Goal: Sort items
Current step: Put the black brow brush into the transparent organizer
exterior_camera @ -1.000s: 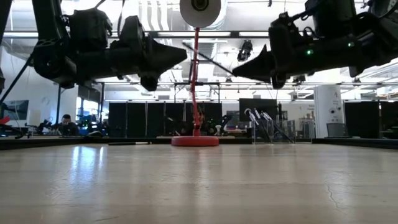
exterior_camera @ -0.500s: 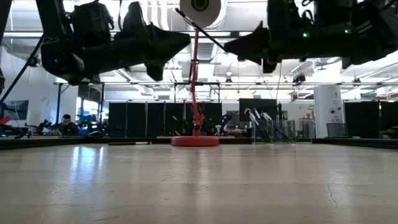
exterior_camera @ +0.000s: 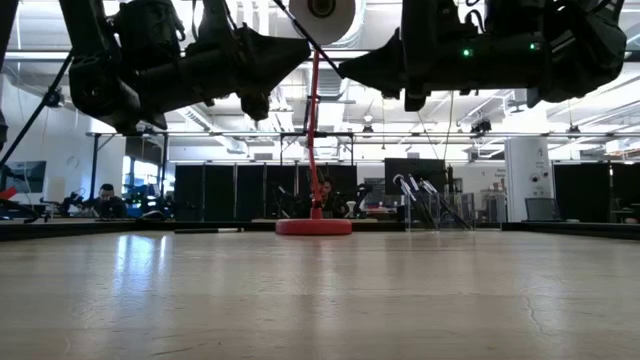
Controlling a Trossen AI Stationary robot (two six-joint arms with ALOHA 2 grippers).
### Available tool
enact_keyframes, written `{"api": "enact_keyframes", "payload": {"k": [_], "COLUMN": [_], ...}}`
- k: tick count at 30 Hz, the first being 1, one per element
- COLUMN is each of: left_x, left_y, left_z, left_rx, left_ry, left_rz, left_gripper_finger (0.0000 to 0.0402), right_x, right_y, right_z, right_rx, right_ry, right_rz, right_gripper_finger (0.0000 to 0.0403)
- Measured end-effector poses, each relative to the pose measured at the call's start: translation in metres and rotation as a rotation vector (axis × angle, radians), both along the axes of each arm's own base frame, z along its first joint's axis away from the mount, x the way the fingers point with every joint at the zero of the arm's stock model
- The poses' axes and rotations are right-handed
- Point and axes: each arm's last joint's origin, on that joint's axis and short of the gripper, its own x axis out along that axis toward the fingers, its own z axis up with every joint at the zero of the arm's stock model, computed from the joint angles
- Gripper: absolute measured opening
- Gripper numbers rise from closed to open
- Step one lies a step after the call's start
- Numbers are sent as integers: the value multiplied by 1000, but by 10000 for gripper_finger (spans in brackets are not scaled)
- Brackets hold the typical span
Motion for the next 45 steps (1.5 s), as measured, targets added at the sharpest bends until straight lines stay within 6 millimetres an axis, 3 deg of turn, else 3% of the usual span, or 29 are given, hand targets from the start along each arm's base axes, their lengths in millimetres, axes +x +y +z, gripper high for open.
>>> {"api": "enact_keyframes", "payload": {"k": [27,34,39,45], "left_x": [5,6,9,21], "left_y": [-3,-3,-1,5], "left_z": [7,5,-5,-20], "left_rx": [38,48,38,53], "left_ry": [-27,-4,102,359], "left_rz": [-46,-37,46,198], "left_gripper_finger": [55,12,9,7], "right_x": [3,3,1,-7], "right_y": [1,0,-1,-2], "right_z": [2,0,-1,13], "right_rx": [-3,-6,-24,-33], "right_ry": [8,23,78,124], "right_rz": [16,15,-29,-45], "right_gripper_finger": [8,8,17,63]}}
